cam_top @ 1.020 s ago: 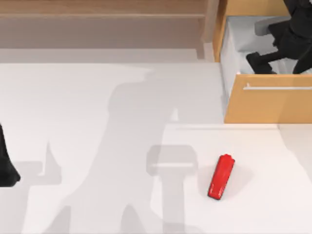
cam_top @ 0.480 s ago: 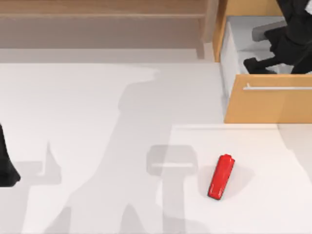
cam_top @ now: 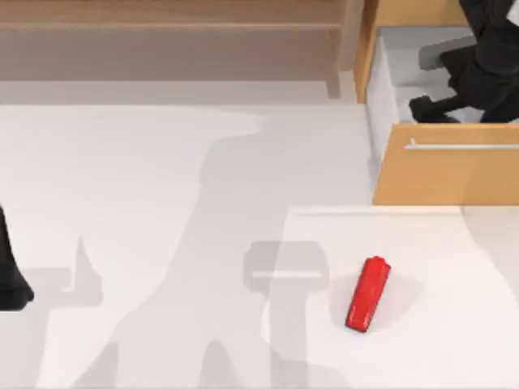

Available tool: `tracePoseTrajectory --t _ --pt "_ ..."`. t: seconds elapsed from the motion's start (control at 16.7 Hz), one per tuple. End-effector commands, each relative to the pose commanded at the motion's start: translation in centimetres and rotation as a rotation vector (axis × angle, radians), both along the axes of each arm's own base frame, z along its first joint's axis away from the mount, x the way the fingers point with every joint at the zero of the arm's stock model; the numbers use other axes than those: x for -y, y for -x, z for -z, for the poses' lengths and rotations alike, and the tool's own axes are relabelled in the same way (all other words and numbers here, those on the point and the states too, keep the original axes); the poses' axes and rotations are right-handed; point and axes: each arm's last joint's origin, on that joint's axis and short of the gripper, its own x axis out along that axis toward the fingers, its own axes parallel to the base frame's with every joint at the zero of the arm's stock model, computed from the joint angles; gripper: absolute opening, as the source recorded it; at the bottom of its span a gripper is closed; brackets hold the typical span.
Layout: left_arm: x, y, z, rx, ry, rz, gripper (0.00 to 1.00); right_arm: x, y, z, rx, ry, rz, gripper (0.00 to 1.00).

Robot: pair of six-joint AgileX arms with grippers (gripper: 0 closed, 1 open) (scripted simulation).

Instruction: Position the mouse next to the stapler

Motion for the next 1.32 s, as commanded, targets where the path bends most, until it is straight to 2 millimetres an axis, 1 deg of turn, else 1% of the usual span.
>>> tracePoseTrajectory --t 0.54,0.6,1.14,1.2,1.32 --pt "0.0 0.0 0.0 0.0 0.0 0.0 1.0 0.0 0.0 0.0 0.0 0.0 0.0 0.02" --pt "0.0 0.0 0.0 0.0 0.0 0.0 1.0 0.0 0.0 0.0 0.0 0.0 0.0 0.0" --pt "0.0 0.0 0.0 0.0 0.0 0.0 1.0 0.1 0.0 -0.1 0.001 -0.001 0.004 0.0" --pt "0.0 0.0 0.0 0.0 0.0 0.0 1.0 0.0 0.0 -0.7 0.015 -0.002 0.005 0.0" --pt "0.0 0.0 0.0 0.0 0.0 0.0 1.0 -0.2 0.3 -2.7 0.051 -0.004 0.019 0.0"
